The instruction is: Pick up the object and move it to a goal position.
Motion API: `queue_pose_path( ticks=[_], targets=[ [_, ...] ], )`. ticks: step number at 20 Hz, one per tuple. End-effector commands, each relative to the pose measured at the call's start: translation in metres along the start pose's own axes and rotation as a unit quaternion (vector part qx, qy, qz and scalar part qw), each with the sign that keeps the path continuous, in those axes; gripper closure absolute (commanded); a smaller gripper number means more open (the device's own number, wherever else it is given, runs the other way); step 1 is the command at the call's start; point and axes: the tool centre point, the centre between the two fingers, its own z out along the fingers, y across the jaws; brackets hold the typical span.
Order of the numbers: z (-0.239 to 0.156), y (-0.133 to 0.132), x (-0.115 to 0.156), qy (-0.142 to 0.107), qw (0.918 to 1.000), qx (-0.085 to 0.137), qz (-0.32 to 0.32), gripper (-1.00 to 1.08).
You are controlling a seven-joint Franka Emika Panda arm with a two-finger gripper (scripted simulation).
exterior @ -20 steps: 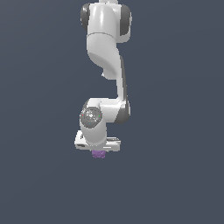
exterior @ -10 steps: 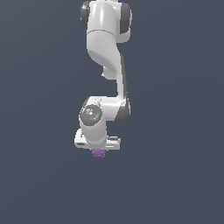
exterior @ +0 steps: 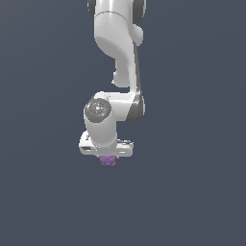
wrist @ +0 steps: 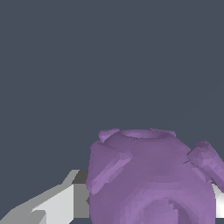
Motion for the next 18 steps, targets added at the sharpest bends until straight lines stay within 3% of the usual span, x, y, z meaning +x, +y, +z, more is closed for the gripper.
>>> queue_pose_path(
  ticks=[1,18],
  targets=[
    [-0.021,0.0,-0.006,0.001,1.0,0.0,0.0,1.08],
    [-0.21,0.002,-0.062,0.001,1.0,0.0,0.0,1.08]
  ],
)
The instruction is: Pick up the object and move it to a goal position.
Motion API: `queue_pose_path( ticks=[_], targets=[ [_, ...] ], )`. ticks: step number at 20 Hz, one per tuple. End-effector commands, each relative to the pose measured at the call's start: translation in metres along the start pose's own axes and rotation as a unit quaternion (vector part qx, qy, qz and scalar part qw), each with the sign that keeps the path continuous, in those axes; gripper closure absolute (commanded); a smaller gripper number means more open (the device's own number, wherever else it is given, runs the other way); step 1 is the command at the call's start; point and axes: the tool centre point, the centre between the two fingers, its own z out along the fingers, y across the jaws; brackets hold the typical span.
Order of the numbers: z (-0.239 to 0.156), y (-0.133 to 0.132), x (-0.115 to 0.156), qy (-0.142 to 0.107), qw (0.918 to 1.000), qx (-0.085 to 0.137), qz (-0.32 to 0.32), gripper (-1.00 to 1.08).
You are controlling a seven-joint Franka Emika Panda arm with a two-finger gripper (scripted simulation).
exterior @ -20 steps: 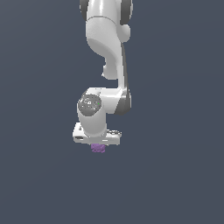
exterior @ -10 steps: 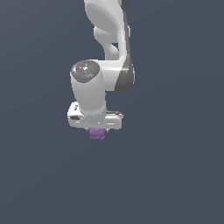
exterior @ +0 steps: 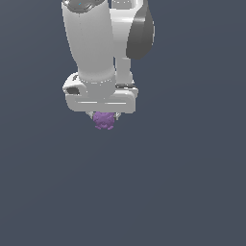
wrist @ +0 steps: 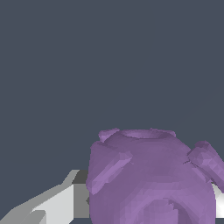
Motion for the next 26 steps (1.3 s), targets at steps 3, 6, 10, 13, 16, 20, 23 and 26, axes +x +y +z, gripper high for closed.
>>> queue_pose_path(
  ticks=[3,6,10,13,16,20,23,26],
  targets=[
    [-0.053,0.0,-0.015,0.0,1.0,0.0,0.0,1.08],
    [-0.086,0.001,-0.024,0.0,1.0,0.0,0.0,1.08],
    [-0.125,0.001,-0.034,0.0,1.0,0.0,0.0,1.08],
    [-0.148,0.001,-0.04,0.0,1.0,0.0,0.0,1.08],
    [-0.166,0.002,-0.043,0.0,1.0,0.0,0.0,1.08],
    [-0.181,0.002,-0.046,0.0,1.0,0.0,0.0,1.08],
    [-0.187,0.002,-0.047,0.0,1.0,0.0,0.0,1.08],
    [-0.188,0.002,-0.047,0.0,1.0,0.0,0.0,1.08]
  ],
)
